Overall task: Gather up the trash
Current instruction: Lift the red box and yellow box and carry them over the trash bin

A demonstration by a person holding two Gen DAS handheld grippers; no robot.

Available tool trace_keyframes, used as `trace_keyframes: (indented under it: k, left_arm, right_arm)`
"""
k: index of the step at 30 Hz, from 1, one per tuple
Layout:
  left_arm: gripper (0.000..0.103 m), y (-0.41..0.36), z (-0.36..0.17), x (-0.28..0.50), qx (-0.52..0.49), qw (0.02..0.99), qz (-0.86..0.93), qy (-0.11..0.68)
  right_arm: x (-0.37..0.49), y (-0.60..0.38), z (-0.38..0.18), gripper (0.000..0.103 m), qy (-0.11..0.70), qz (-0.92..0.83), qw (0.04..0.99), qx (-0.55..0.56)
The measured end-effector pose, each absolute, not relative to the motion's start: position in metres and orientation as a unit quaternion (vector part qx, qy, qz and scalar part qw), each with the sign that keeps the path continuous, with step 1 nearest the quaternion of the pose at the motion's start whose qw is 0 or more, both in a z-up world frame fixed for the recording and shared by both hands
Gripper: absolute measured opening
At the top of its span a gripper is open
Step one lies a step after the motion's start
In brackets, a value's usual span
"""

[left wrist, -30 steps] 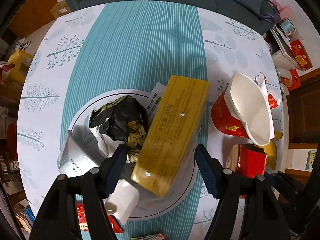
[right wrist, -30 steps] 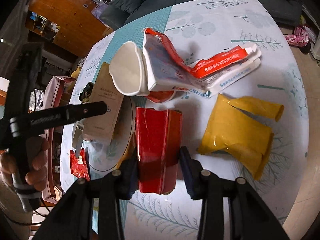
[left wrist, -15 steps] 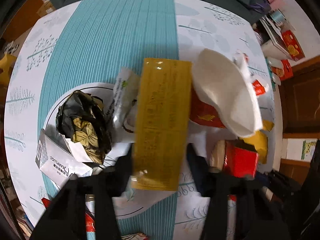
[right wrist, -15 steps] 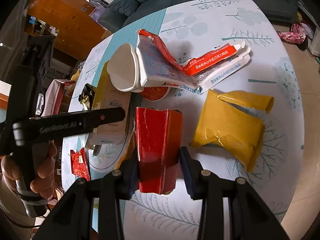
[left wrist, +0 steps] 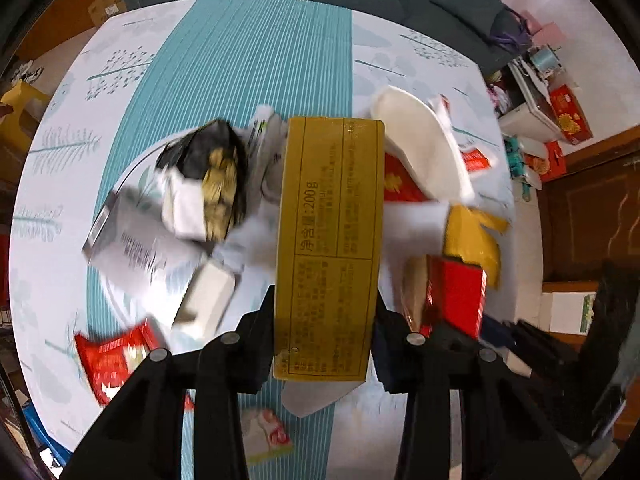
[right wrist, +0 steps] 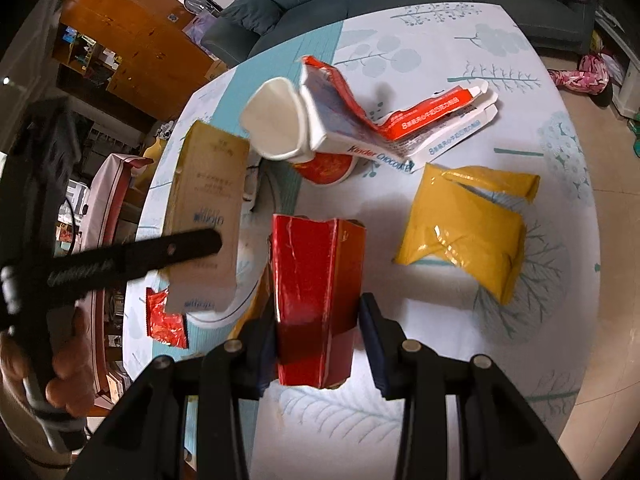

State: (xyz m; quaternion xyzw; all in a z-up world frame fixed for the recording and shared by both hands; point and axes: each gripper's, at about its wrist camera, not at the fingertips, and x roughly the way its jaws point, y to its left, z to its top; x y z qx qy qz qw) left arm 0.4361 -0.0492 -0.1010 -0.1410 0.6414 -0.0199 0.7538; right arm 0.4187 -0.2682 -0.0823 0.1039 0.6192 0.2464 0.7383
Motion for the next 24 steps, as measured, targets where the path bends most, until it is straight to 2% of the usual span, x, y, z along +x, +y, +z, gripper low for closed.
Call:
trace_keyframes:
  k: [12,24]
  left_arm:
    - [0.039,-0.027,-0.057,0.312,-0.127,0.782,-0.060,0.607]
    - [0.039,0.025,-0.056,0.152,-0.110,0.791,-0.125,0.589]
  right_arm:
    - [0.332,-0.251,-0.050,0.038,0.607,0.232,0.755,0.091]
    - [0.167,-0.218,-0.022,0.038,0.582,0.175,0.786,0.115]
